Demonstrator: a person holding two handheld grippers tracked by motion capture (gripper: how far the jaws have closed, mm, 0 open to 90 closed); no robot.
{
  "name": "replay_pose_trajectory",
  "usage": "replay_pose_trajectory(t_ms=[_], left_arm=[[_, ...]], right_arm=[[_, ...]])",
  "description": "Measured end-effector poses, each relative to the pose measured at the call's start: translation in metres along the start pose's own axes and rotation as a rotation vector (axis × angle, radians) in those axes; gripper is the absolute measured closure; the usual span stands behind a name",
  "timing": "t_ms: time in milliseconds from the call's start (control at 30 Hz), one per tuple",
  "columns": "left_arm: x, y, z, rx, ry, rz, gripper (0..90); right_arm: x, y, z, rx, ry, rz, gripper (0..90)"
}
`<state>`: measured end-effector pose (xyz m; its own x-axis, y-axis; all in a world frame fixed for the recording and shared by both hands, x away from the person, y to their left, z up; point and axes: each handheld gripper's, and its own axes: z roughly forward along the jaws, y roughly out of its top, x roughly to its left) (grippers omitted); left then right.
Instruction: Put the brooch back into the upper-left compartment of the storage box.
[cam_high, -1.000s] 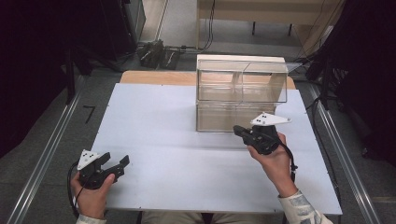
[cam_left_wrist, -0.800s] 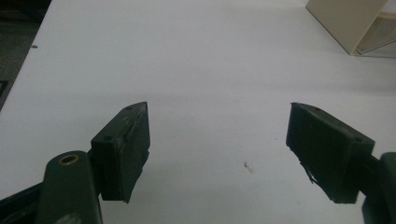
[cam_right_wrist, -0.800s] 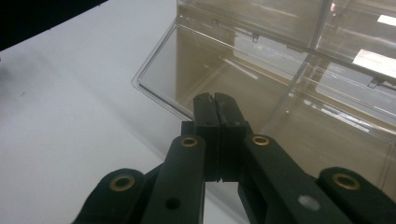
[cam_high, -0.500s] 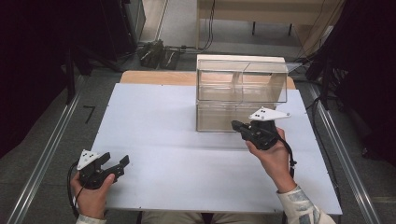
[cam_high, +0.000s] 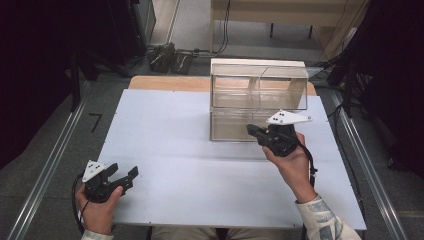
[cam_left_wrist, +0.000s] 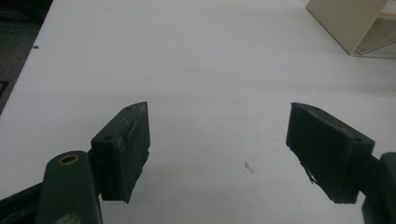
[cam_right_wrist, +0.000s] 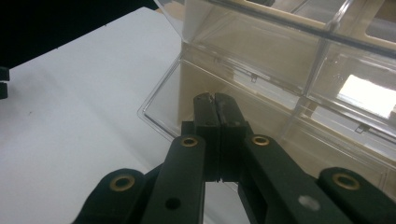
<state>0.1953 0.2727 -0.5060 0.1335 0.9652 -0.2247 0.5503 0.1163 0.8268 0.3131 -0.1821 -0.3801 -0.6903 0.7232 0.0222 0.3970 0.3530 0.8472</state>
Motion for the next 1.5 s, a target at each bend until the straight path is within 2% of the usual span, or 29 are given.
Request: replay_pose_trajectory(t_ms=[667,1500], left_arm=[[0.0,0.0,0.0,0.0,0.0,0.003,23.0],[0.0,0.0,0.0,0.001,-0.002,0.001,23.0]], right_arm=[[0.0,0.014,0.0,-0.012,0.001,-0.022,87.0],[-0.006,0.028,-0.005,-0.046,-0.013,-0.014,87.0]])
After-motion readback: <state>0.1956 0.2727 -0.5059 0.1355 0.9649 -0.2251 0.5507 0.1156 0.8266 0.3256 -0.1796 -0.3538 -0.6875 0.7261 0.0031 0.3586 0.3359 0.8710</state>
